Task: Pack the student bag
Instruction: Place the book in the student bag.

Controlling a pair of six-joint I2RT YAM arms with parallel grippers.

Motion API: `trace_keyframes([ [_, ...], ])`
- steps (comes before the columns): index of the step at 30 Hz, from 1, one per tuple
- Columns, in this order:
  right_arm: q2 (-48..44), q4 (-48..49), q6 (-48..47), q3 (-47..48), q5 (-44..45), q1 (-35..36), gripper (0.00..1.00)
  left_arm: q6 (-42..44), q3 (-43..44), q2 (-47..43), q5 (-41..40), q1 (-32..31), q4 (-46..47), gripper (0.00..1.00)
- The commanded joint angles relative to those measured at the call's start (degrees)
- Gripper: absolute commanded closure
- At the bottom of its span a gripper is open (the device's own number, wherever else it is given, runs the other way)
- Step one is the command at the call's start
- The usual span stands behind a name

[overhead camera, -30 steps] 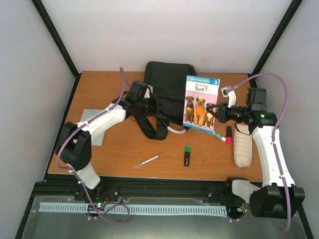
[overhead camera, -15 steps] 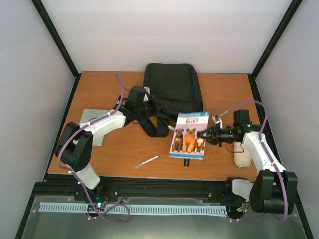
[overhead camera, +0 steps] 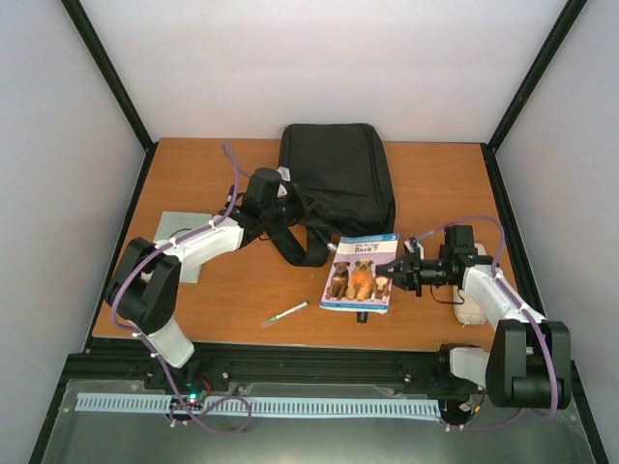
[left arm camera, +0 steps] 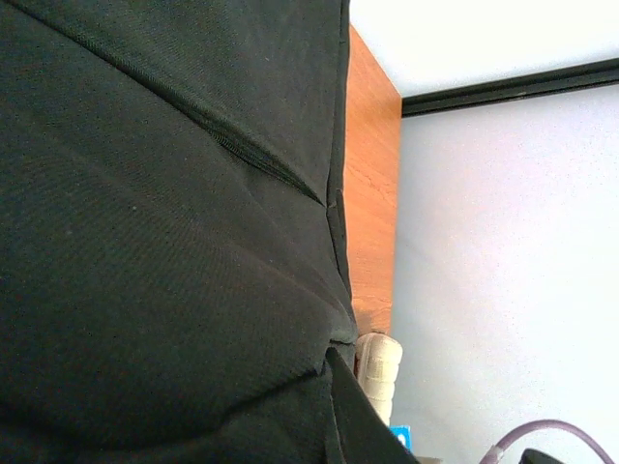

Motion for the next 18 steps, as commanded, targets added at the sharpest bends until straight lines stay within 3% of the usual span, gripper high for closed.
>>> trace_keyframes([
  [1, 2.6, 2.3, -1.5, 5.8, -3.8, 0.4, 0.97, 0.8, 2.2, -4.0, -0.1, -0.3, 2.5, 0.99],
  [13, 8.0, 5.6, -3.5, 9.9, -3.8, 0.4, 0.97, 2.6, 2.4, -6.4, 1.0, -0.4, -0.6, 0.99],
  [18, 16.4, 4.5, -8.6, 13.0, -1.1, 0.4, 0.97, 2.1, 1.9, -6.8, 1.3, -0.3, -1.1, 0.99],
])
